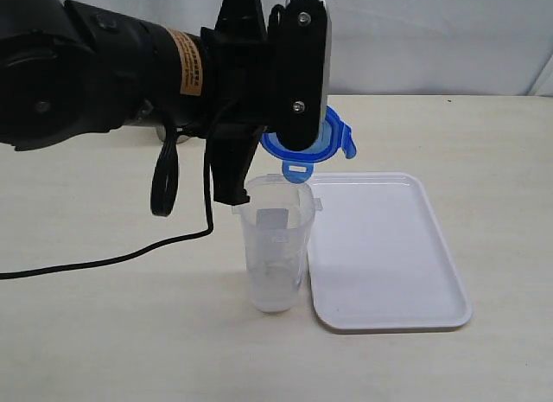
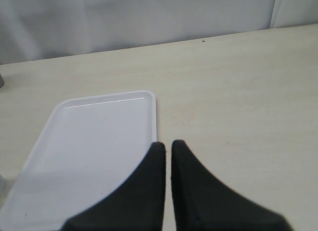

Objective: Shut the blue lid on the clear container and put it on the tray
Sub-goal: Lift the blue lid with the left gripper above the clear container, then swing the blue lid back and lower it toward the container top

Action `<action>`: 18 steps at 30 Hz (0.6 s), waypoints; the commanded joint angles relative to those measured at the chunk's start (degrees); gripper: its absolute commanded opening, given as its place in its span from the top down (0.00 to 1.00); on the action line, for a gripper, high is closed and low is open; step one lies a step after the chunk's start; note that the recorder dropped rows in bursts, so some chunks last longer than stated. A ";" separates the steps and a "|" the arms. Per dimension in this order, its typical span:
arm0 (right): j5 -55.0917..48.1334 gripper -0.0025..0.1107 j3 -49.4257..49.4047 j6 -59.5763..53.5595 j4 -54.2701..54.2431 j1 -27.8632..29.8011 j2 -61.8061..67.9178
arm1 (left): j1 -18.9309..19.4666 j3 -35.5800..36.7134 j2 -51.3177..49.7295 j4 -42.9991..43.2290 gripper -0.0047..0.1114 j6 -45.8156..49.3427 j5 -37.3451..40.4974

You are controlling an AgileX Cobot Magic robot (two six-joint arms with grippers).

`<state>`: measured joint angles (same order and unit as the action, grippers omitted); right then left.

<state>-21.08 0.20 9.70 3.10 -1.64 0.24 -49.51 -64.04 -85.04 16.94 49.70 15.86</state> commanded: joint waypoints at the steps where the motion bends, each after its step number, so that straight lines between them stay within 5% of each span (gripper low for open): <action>1: 0.22 0.94 -0.20 0.20 0.08 0.25 -0.24 | -0.54 -0.05 0.40 0.33 0.96 -0.65 -1.41; 9: 0.22 0.94 -0.20 0.20 0.08 0.25 -0.24 | 0.67 -0.05 0.16 0.61 0.96 -2.19 -9.00; 18: 0.22 0.94 -0.20 0.20 0.08 0.25 -0.24 | 4.12 -0.05 -1.78 11.27 0.96 -1.45 -11.83</action>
<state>-21.08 0.20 9.70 3.10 -1.64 0.24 -45.51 -64.04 -86.93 23.90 48.26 4.99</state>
